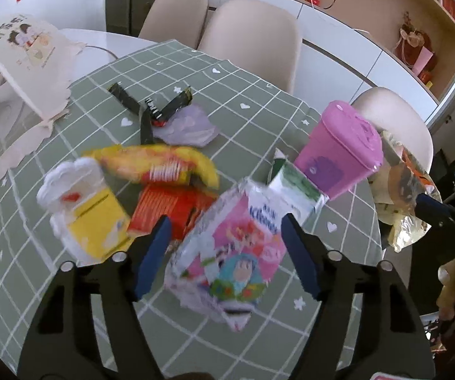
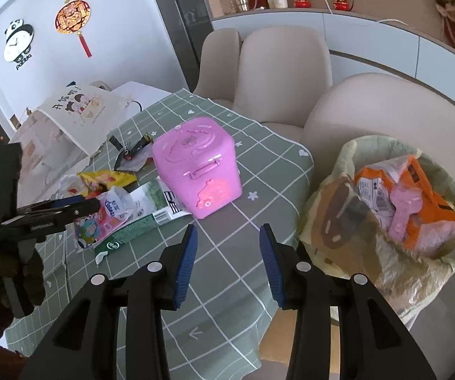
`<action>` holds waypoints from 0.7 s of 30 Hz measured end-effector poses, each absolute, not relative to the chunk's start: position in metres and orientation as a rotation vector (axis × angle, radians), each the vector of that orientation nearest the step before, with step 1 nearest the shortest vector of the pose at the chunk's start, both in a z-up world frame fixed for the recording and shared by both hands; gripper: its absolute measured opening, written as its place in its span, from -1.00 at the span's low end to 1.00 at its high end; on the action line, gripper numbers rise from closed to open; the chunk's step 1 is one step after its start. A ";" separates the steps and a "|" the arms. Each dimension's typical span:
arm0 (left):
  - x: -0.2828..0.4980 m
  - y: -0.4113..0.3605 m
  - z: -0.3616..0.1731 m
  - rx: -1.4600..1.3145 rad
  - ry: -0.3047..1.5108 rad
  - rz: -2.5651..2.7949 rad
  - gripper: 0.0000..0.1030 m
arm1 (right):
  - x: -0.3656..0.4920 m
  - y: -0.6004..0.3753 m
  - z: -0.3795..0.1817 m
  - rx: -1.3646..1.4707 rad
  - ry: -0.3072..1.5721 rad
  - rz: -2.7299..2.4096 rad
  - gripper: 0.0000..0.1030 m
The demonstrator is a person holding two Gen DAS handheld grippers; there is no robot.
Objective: Collect trash
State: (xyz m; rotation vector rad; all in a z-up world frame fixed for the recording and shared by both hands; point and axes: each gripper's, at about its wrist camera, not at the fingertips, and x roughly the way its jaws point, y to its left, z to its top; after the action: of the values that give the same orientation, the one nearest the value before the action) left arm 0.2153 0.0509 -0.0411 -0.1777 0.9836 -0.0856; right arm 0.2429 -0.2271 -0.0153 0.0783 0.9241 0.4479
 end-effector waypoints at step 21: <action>0.100 0.119 -0.039 -0.421 0.970 0.010 -0.64 | 0.236 -0.126 -0.049 0.186 1.077 0.587 -0.24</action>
State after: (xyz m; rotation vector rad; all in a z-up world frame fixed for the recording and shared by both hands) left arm 0.1004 0.1187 -0.0393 -0.4207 0.9696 0.0095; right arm 0.2359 -0.1256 -0.0485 0.1858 1.0766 0.5870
